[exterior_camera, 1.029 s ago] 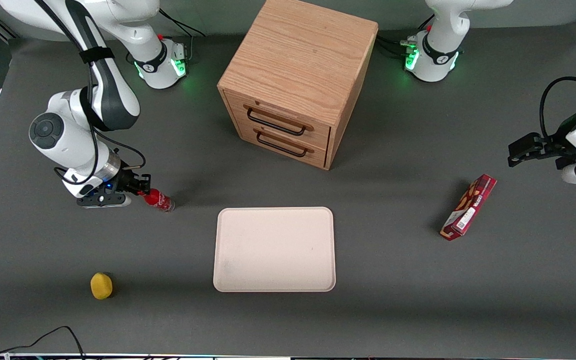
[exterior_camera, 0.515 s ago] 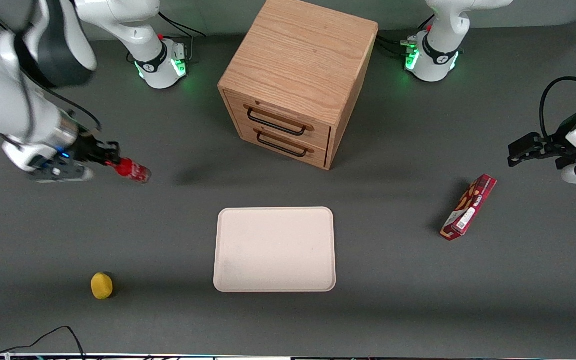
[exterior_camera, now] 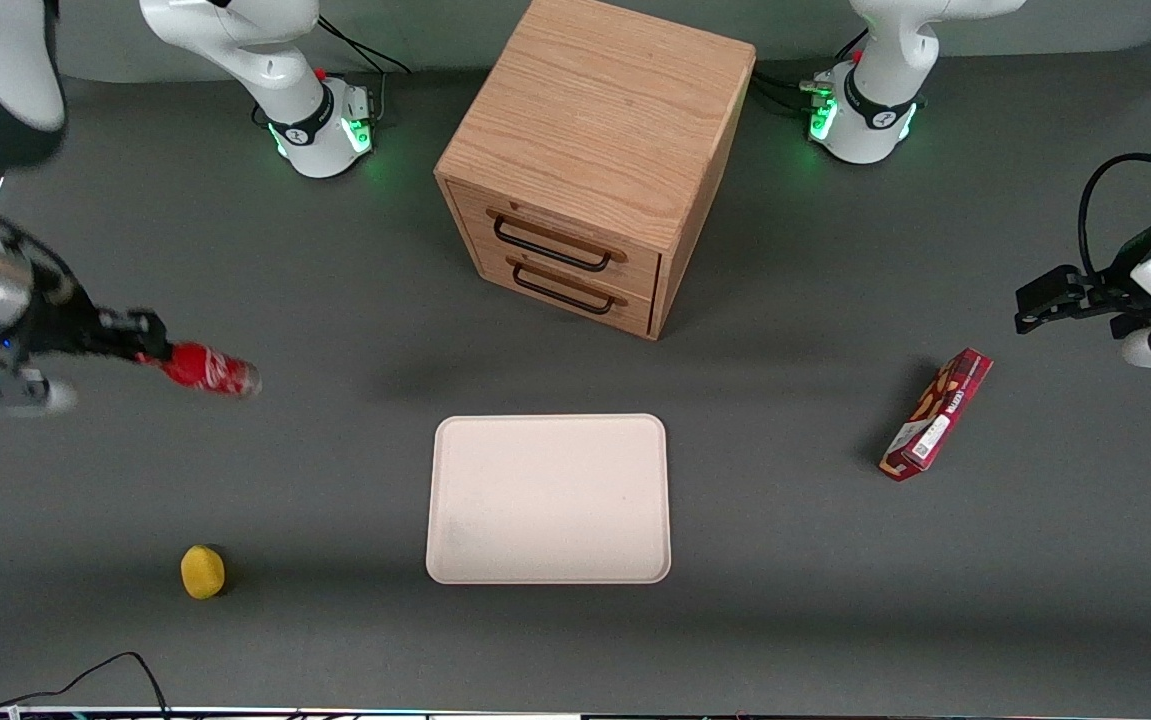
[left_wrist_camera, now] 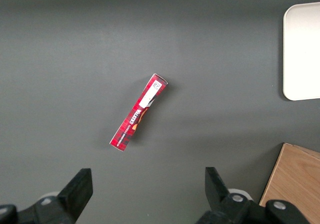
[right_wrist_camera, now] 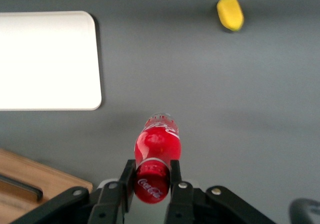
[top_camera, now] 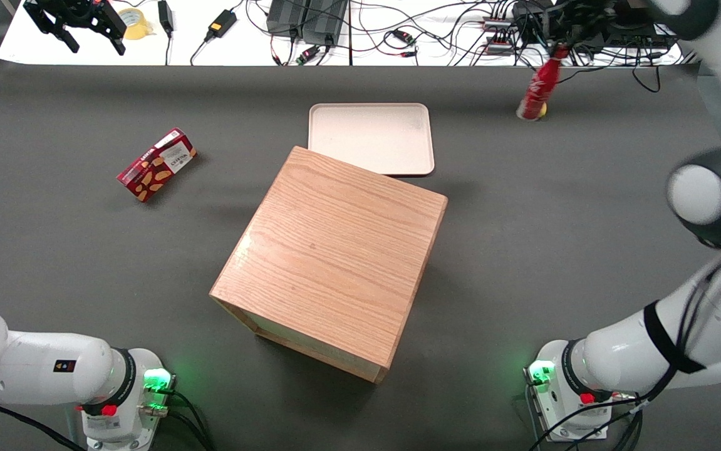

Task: Place coke bottle on tray
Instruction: 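Lift the bottle with the right gripper and swing it toward the tray, then lower the held bottle onto the tray's edge and open the right gripper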

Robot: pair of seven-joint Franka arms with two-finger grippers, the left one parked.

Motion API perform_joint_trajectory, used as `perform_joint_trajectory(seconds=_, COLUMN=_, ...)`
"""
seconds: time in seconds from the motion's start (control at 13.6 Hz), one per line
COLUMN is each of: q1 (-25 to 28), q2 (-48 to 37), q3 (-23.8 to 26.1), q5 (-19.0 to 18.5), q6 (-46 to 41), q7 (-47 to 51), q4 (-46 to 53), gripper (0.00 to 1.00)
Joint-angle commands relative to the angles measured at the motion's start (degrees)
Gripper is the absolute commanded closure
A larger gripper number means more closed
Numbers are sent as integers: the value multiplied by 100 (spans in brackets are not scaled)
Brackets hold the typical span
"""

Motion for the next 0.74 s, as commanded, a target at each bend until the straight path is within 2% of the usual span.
perform_joint_trajectory(seconds=0.0, q1=834, q2=1595, q3=-117, q5=-270, q6=187, q7=1169, q4=1705, gripper=100)
perform_joint_trajectory(seconds=0.22, q1=1652, q2=2281, q3=-539, q5=-262, q6=1592, q7=1909, q4=1743, gripper=100)
perform_joint_trajectory(seconds=0.37, q1=1864, q2=2625, q3=-549, q5=-262, q6=2367, q7=2279, q4=1734, gripper=100)
perform_joint_trajectory(seconds=0.66, q1=2041, q2=2969, q3=-558, q5=-271, q6=2835, q7=2325, q4=1725, gripper=100)
